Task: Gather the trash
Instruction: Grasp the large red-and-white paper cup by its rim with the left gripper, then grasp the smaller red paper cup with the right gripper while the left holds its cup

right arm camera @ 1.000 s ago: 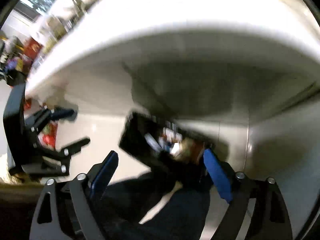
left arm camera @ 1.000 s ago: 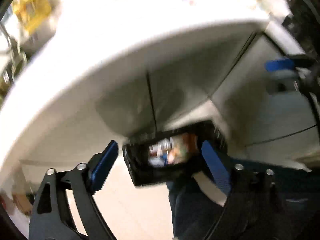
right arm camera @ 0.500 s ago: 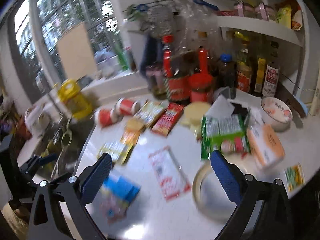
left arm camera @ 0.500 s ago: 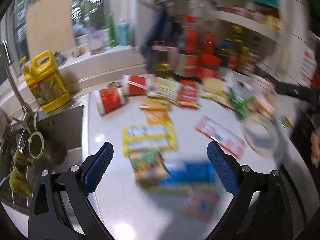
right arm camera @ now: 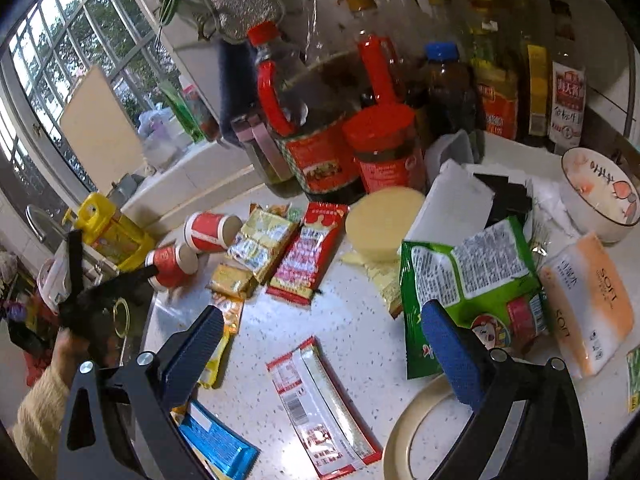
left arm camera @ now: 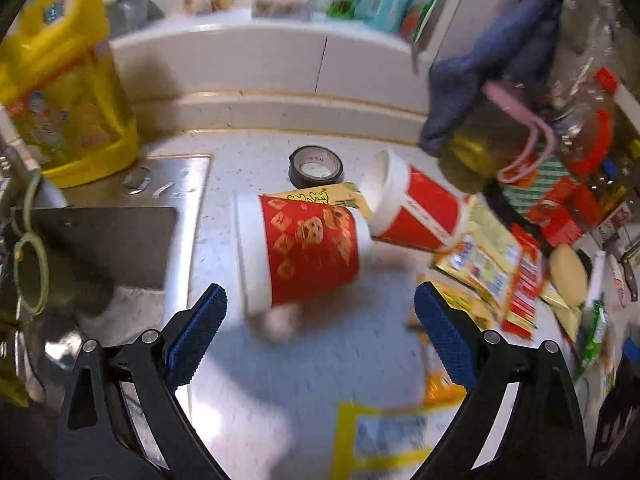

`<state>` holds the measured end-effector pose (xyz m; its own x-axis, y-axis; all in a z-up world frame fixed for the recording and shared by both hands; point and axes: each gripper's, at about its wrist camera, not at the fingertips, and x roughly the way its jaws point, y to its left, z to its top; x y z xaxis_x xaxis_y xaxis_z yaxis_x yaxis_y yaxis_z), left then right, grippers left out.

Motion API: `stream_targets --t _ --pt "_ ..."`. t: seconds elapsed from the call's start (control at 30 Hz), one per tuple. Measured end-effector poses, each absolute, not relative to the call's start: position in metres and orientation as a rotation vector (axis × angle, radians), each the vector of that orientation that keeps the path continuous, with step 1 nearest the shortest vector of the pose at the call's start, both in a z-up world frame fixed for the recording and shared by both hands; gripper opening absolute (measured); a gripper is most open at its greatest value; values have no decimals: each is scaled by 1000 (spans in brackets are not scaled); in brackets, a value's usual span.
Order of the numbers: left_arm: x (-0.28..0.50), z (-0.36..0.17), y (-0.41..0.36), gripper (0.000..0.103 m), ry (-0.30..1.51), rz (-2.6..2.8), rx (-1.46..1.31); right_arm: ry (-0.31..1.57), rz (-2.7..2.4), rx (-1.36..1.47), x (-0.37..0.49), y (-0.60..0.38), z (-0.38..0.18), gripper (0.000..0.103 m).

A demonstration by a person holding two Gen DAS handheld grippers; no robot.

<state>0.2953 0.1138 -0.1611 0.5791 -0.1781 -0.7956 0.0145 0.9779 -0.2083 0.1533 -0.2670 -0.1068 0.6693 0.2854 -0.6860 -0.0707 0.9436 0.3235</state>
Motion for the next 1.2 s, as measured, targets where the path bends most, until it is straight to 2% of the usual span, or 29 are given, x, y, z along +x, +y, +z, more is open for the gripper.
stream_targets --t 0.1,0.13,0.17,0.2,0.23,0.27,0.53,0.77,1.03,1.2 --pt "316 -177 118 90 967 -90 -204 829 228 267 154 -262 -111 98" --pt "319 -179 118 75 968 -91 -203 832 237 261 154 -259 -112 98" --pt "322 -179 119 67 975 -102 -203 832 248 255 154 -256 -113 98" --pt "323 -180 118 63 976 -105 -194 829 266 248 157 -250 -114 98" --pt "323 -179 117 48 967 -113 -186 828 277 238 160 -243 -115 98" --pt "323 -179 116 6 965 -125 -177 834 290 229 167 -234 -117 98" --pt "293 -158 117 6 902 -168 -184 820 402 229 254 -145 -114 98" --pt "248 -137 125 6 845 -206 -130 917 361 192 333 -49 -139 98" --pt "223 -132 149 6 833 -193 -102 902 229 35 367 -6 -153 99" --pt "222 -134 157 6 833 -201 -128 901 212 55 368 -2 -153 98"
